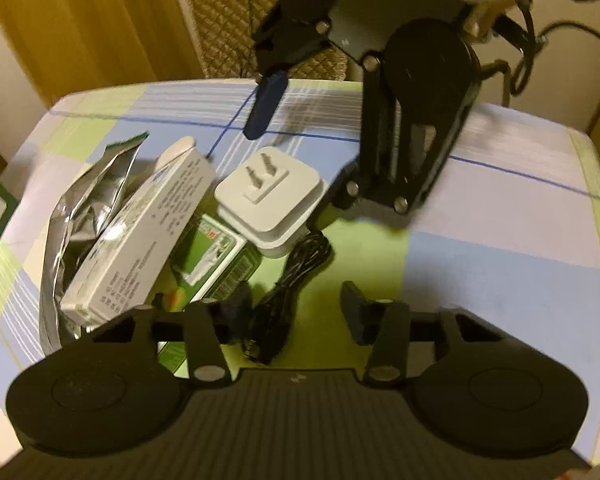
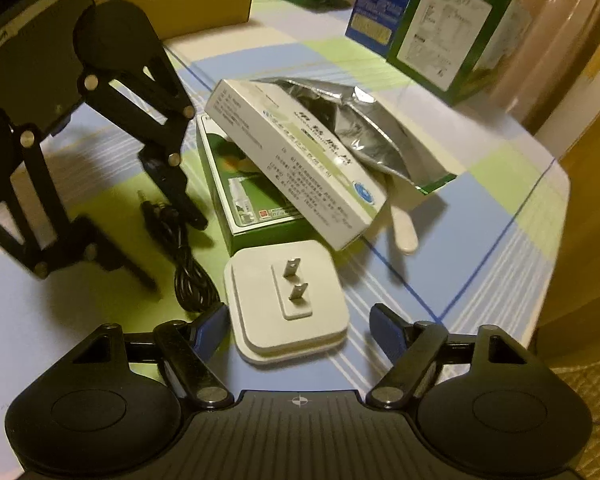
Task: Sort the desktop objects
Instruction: 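Lower the left gripper onto the black cable and grasp it, then hold the black cable in the left gripper while the right gripper grasps the white plug adapter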
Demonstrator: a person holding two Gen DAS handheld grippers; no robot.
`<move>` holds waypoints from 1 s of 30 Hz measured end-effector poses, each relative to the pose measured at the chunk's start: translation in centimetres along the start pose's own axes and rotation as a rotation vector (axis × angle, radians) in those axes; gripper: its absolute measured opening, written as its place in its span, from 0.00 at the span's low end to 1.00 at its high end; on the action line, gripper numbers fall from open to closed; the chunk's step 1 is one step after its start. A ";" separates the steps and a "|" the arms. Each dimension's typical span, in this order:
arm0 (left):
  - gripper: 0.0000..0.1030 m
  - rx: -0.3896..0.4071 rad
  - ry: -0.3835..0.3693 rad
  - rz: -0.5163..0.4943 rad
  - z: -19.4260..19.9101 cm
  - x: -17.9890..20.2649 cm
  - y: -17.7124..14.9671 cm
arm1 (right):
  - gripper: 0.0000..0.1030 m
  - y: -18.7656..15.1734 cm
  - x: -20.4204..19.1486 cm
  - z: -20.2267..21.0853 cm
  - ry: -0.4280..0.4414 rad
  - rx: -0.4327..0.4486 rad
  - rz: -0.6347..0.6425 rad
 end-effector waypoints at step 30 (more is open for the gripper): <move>0.31 0.047 0.272 0.451 11.6 6.4 -12.9 | 0.73 -0.7 -14.8 7.5 -0.189 0.112 -0.607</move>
Point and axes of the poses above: each gripper's, at about its wrist camera, not at the fingertips, and z roughly against the way its jaws point, x to its right, y to its top, the point moved 9 cm from there along -z, roughly the way its jaws point, and after that the axes turned 4 degrees about -y, right-handed, at the moved point
